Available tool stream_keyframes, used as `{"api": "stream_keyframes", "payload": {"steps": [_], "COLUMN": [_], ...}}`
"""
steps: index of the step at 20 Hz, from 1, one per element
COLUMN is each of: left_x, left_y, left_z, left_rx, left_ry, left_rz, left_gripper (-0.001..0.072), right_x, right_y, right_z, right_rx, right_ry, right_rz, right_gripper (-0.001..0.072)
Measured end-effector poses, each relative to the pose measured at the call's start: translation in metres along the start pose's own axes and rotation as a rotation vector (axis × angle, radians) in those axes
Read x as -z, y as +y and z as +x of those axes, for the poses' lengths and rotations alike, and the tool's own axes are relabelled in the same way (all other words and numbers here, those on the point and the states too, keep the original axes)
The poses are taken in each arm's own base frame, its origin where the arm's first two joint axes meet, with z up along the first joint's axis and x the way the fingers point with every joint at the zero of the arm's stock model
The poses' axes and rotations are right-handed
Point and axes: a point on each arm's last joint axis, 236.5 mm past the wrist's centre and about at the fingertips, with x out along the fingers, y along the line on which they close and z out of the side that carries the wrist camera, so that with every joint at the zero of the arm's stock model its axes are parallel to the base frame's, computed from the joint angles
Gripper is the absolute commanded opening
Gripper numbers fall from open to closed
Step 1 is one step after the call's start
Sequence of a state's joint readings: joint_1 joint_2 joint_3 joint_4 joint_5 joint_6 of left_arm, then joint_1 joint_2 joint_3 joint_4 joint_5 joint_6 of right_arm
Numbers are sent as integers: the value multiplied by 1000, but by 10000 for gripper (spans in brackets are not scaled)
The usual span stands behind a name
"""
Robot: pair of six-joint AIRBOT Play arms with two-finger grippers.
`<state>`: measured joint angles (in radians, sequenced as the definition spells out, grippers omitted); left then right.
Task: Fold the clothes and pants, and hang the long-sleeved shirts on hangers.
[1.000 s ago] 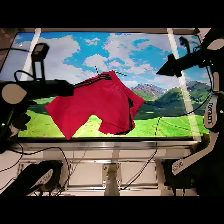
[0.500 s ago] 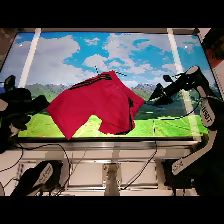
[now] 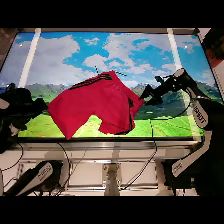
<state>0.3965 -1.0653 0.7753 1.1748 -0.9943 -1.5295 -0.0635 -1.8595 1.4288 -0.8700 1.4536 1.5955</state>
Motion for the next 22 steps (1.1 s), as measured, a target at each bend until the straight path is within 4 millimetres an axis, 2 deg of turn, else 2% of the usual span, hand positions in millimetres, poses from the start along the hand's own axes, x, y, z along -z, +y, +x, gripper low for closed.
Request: {"api": "stream_keyframes", "payload": {"steps": [1, 2, 3, 7, 11, 19, 22], "left_x": [1, 2, 3, 3, 2, 9, 9], "left_y": [2, 4, 6, 13, 18, 37, 36], "left_z": [5, 9, 14, 28, 37, 31, 35], "left_rx": [-3, -5, -8, -18, -27, -101, -90], "left_ry": [14, 23, 37, 56, 62, 103, 105], "left_rz": [-7, -13, -17, -34, -47, 26, 13], "left_gripper": [358, 358, 358, 358, 358, 359, 358], "right_x": [-4, -7, -9, -12, -13, -15, -16], "right_y": [2, 3, 5, 10, 13, 13, 13], "right_z": [4, 7, 10, 24, 30, 32, 32], "right_rx": [3, 8, 10, 20, 25, 28, 28], "right_ry": [-19, -29, -38, -42, -48, -53, -58], "right_rz": [7, 8, 11, 5, -3, -8, -8], "right_gripper": [496, 379, 356, 356, 357, 357, 356]}}
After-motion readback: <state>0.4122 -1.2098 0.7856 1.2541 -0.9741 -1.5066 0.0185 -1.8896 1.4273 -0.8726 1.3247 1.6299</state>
